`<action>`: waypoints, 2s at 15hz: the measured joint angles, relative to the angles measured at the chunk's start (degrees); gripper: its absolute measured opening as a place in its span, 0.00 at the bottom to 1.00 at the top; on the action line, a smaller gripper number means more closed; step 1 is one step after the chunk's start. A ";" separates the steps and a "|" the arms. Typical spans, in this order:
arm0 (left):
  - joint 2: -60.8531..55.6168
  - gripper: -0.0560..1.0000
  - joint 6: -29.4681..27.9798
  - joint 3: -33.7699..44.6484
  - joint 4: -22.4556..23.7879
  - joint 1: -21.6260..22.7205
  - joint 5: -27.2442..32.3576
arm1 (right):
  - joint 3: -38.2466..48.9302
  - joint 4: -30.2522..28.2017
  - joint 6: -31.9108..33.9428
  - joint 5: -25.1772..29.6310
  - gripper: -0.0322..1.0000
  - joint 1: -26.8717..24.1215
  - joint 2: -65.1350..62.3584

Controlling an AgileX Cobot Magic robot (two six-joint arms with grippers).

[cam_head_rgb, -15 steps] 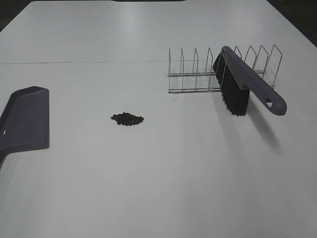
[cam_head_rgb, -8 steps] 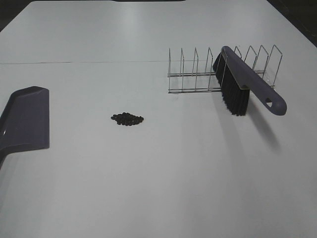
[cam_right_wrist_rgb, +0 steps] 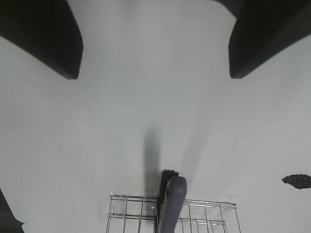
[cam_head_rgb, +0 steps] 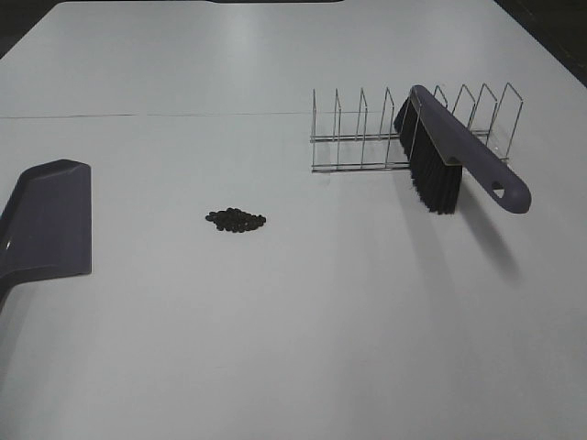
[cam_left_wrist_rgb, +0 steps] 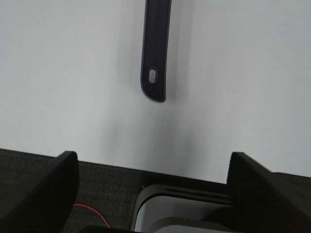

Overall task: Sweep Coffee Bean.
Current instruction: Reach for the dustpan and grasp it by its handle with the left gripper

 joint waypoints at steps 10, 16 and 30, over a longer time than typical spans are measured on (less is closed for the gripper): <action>12.95 0.84 -6.07 -6.99 1.95 0.00 -6.07 | 0.00 0.00 0.00 0.00 0.73 0.00 0.00; 32.09 0.85 -6.25 -12.32 1.95 0.00 -14.44 | 0.00 0.00 0.00 0.00 0.73 0.00 0.00; 65.26 0.85 -0.97 -17.82 -1.26 0.00 -30.54 | 0.00 0.00 0.00 0.00 0.73 0.00 0.00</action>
